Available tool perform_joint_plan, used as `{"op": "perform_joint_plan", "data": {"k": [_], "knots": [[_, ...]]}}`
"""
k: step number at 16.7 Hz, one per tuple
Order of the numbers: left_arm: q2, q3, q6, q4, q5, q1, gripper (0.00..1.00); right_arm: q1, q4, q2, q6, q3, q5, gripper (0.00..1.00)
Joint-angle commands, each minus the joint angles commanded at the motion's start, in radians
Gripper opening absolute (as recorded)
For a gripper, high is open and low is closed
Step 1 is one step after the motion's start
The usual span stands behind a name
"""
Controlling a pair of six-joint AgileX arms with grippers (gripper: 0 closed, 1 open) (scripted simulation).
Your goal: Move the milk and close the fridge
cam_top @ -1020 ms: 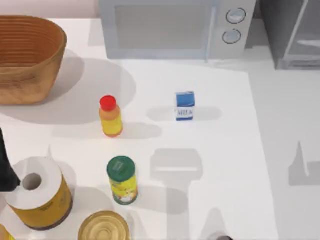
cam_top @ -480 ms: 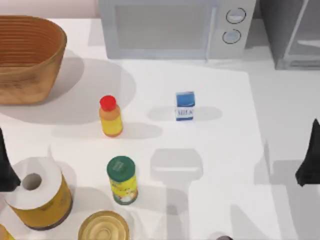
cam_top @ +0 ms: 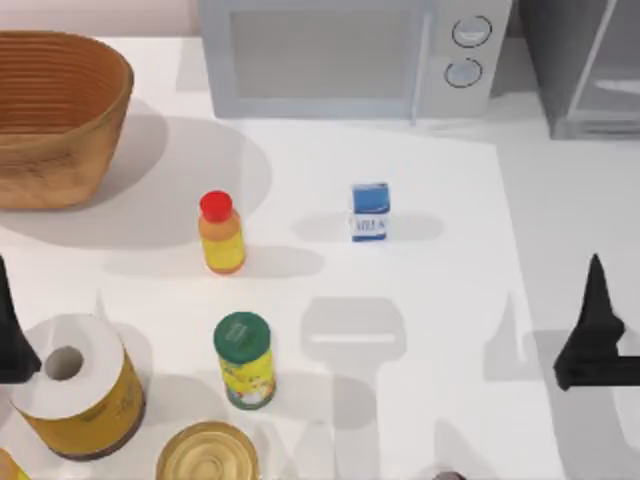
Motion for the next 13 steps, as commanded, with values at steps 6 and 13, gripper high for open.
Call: {"op": "perform_joint_plan", "data": {"k": [6,13], "knots": [[0.0,0.0,0.0,0.0,0.0,0.0,1.0,-0.008,0.037,0.063,-0.003,0.045,-0.001,1.0],[0.0,0.0,0.0,0.0,0.0,0.0,1.0,-0.025,0.247,0.577,0.001,0.313,-0.033,1.0]]}}
